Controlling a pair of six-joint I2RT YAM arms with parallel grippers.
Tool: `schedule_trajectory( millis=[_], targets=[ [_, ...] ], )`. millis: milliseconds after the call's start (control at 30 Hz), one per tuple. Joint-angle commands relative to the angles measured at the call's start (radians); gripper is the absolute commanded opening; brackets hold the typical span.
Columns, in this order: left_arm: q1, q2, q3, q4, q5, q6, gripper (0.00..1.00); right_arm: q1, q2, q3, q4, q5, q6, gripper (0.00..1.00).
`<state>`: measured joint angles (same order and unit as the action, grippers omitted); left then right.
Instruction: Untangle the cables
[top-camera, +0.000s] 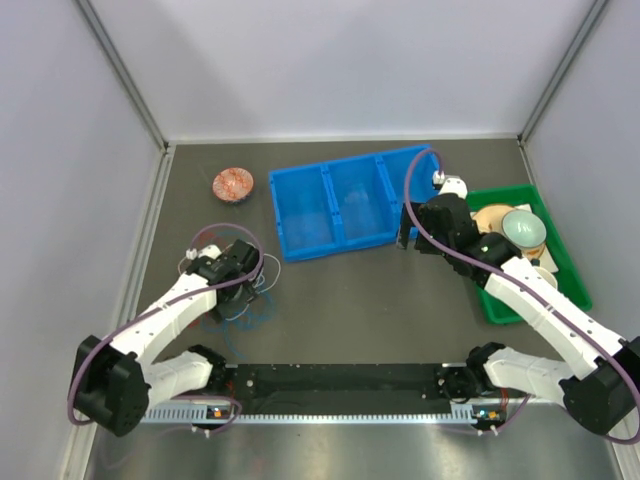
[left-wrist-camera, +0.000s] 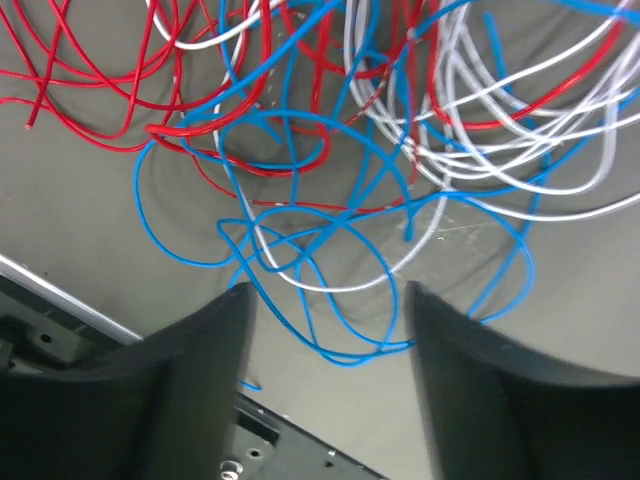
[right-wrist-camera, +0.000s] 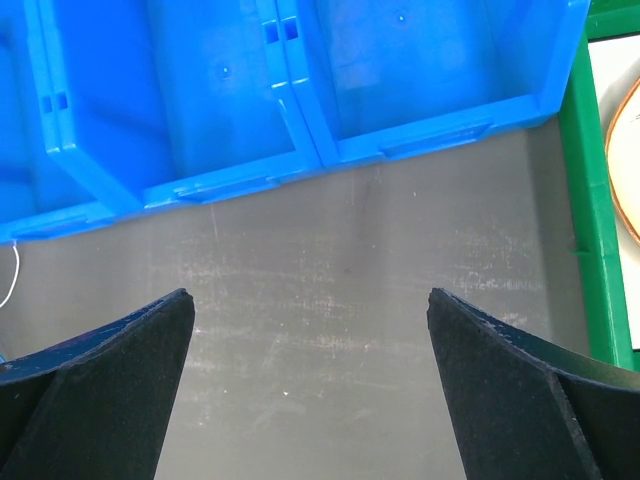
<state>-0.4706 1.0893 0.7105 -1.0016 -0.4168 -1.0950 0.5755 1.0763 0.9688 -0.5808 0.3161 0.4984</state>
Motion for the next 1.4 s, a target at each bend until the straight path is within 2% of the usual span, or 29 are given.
schedule_trajectory(
  millis=[0, 33, 67, 133, 267, 367, 500, 533, 700, 800, 867, 967, 1000, 1033, 1067, 1100, 1167, 1200, 1300, 1367],
  targets=[
    [-0.003, 0.000, -0.032, 0.086, -0.043, -0.029, 0.56, 0.004, -0.021, -0.004, 0.039, -0.002, -0.003, 0.99],
    [-0.003, 0.000, -0.031, 0.092, -0.050, -0.025, 0.47, 0.006, -0.016, -0.002, 0.039, 0.001, 0.002, 0.99],
    [-0.003, 0.001, -0.019, 0.084, -0.069, -0.014, 0.21, 0.006, -0.015, -0.002, 0.039, 0.005, 0.005, 0.99],
    [-0.003, -0.003, 0.010, 0.043, -0.091, -0.003, 0.00, 0.006, -0.016, -0.002, 0.039, 0.006, 0.012, 0.99],
    [-0.003, -0.037, 0.165, 0.003, -0.100, 0.118, 0.00, 0.004, -0.016, -0.004, 0.039, 0.014, 0.015, 0.99],
    [-0.005, -0.051, 0.283, 0.011, -0.048, 0.234, 0.00, 0.004, -0.015, -0.002, 0.039, 0.018, 0.017, 0.99],
    [-0.014, -0.094, 0.398, 0.144, 0.128, 0.398, 0.00, 0.004, -0.015, 0.007, 0.041, 0.026, 0.025, 0.99],
    [-0.013, -0.103, 0.424, 0.177, 0.213, 0.440, 0.00, 0.004, -0.015, 0.008, 0.041, 0.028, 0.028, 0.99],
    [-0.014, -0.094, 0.463, 0.315, 0.386, 0.501, 0.00, 0.006, -0.036, 0.001, 0.039, 0.044, 0.038, 0.99],
    [-0.016, -0.040, 0.417, 0.430, 0.622, 0.549, 0.00, 0.004, -0.052, -0.012, 0.039, 0.063, 0.055, 0.99],
    [-0.020, 0.015, 0.399, 0.440, 0.778, 0.583, 0.00, 0.006, -0.058, -0.018, 0.039, 0.070, 0.061, 0.99],
    [-0.049, 0.089, 0.359, 0.403, 0.785, 0.624, 0.00, 0.006, -0.082, -0.033, 0.035, 0.080, 0.066, 0.99],
    [-0.057, 0.087, 0.325, 0.400, 0.773, 0.639, 0.07, 0.006, -0.097, -0.038, 0.035, 0.083, 0.068, 0.99],
    [-0.063, 0.081, 0.316, 0.402, 0.765, 0.647, 0.32, 0.006, -0.107, -0.045, 0.033, 0.087, 0.068, 0.99],
    [-0.071, 0.064, 0.313, 0.387, 0.727, 0.653, 0.66, 0.006, -0.111, -0.054, 0.032, 0.092, 0.068, 0.99],
    [-0.071, 0.054, 0.322, 0.367, 0.696, 0.653, 0.96, 0.004, -0.114, -0.059, 0.032, 0.094, 0.066, 0.99],
    [-0.071, 0.009, 0.325, 0.324, 0.595, 0.661, 0.99, 0.004, -0.116, -0.062, 0.029, 0.095, 0.066, 0.99],
    [-0.071, -0.006, 0.313, 0.310, 0.444, 0.647, 0.99, 0.006, -0.113, -0.062, 0.029, 0.090, 0.071, 0.99],
    [-0.069, -0.042, 0.278, 0.262, 0.209, 0.612, 0.96, 0.006, -0.096, -0.059, 0.029, 0.074, 0.083, 0.99],
    [-0.069, -0.042, 0.259, 0.267, 0.205, 0.592, 0.94, 0.006, -0.081, -0.053, 0.029, 0.063, 0.083, 0.99]
  ],
)
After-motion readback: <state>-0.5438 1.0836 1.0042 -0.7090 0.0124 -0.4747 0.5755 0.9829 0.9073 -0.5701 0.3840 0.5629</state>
